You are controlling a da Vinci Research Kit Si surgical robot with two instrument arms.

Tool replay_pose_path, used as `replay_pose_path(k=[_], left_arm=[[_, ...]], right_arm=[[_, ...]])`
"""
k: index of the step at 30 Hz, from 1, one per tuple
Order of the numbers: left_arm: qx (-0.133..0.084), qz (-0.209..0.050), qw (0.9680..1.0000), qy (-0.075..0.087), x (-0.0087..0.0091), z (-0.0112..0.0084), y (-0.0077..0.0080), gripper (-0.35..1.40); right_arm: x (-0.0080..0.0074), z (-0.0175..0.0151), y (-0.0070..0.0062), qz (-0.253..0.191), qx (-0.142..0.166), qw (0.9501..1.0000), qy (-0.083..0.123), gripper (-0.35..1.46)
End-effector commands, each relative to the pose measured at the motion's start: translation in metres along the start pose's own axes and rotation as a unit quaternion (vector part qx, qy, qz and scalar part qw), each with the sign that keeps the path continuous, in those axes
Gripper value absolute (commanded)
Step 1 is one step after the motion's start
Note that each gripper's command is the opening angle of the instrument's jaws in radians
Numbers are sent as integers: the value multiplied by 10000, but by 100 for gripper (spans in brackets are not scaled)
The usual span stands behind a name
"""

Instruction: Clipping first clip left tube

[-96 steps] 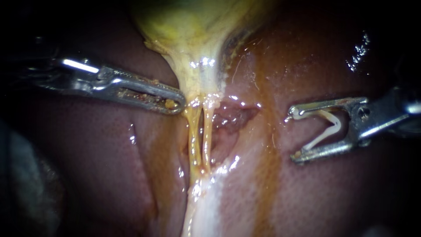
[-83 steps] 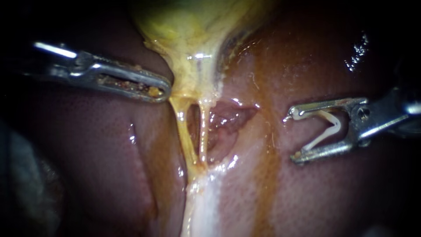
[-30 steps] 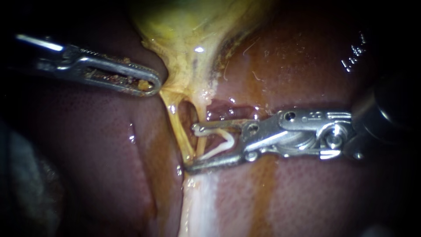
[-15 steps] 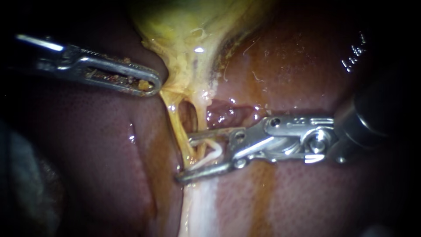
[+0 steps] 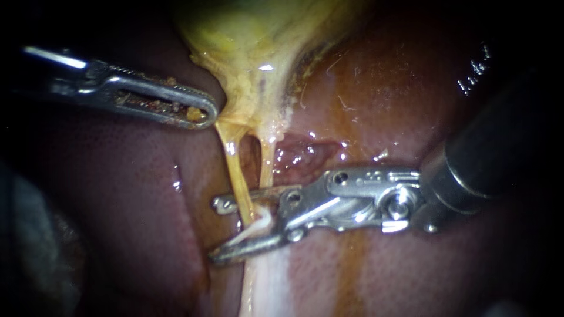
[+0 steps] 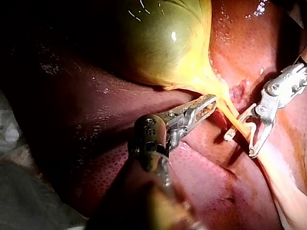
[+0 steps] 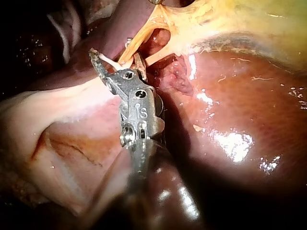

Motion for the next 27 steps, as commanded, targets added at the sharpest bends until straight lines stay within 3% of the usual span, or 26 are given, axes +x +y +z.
replay_pose_path(k=[1,11,19,27], left_arm=[[-1,0,10000,-1,0,-1,0,-35],[-2,1,10000,-2,0,-1,0,-35],[-2,1,10000,-2,0,-1,0,-35],[-2,1,10000,-2,0,-1,0,-35]], right_arm=[[3,-1,-3,-6,40,10000,24,49],[23,1,-29,-52,391,9990,186,46],[34,-5,-28,71,396,9990,217,38],[37,-13,-26,267,340,9988,242,12]])
